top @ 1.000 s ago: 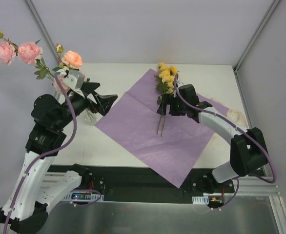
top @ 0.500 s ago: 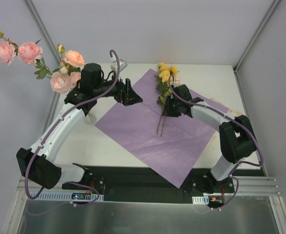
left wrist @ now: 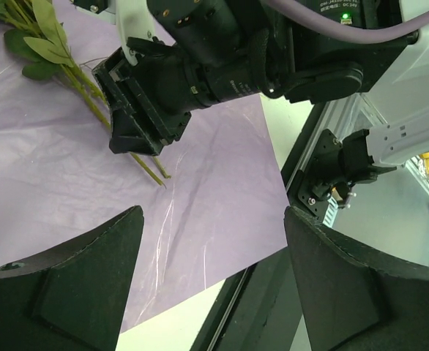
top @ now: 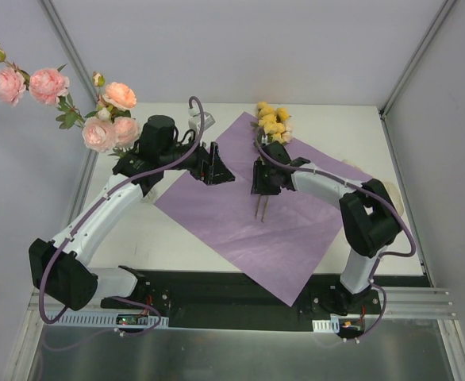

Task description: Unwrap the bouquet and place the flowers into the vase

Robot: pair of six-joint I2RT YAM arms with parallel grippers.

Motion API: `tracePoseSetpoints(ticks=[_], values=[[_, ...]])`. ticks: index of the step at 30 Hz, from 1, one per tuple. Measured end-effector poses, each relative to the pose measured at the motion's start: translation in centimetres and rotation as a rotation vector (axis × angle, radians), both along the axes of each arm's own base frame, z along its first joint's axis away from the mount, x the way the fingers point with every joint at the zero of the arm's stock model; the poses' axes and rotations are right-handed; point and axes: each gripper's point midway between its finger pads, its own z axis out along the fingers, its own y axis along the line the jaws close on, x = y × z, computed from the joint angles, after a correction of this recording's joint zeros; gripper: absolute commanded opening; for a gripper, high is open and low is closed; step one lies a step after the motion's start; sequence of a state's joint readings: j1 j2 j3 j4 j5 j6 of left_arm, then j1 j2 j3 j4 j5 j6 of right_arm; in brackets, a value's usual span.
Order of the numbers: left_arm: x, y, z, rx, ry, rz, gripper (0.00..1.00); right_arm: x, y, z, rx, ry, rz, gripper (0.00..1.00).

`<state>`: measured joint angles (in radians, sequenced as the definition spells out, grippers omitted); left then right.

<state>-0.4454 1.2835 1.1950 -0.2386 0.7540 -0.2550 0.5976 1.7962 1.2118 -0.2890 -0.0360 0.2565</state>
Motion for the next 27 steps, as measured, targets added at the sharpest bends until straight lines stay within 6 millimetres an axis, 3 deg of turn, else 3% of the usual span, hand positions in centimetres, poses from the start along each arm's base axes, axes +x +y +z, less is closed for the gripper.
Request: tracePoseSetpoints(ticks=[6,13,18,22,23,27], values=[[-0.2,-0.1,0.1,0.000,-0.004,-0.004,0.78,-1.1,-0.3,-0.9,-0.054,0.023,-0.089,0.42],[-0.3,-0.1,0.2,-0.002,-0.007,-0.004,0.78,-3.6,-0.9,-3.5,-0.116,0.084,-0.126,0.37],[-0.6,-0.4,0.2,-0.001,-0.007,-0.016,0.78,-3.7,-0.9,-3.7,-0.107,0.091,-0.153,0.26],[-0.6,-0.4,0.2,-0.001,-0.007,-0.016,0.78,-3.5,-0.6,-3.8,-0.088,0.088,-0.172,0.10],[-0.6,-0.4,0.2,-0.001,-0.006,-0.016,0.78,-3.5,-0.6,-3.9,-0.082,0.087,-0.178,0.02],[-0.6,-0.4,0.2,-0.001,-0.006,-0.016,0.78,-3.5,-0.6,-4.0,-0.051,0.079,-0.202,0.01]])
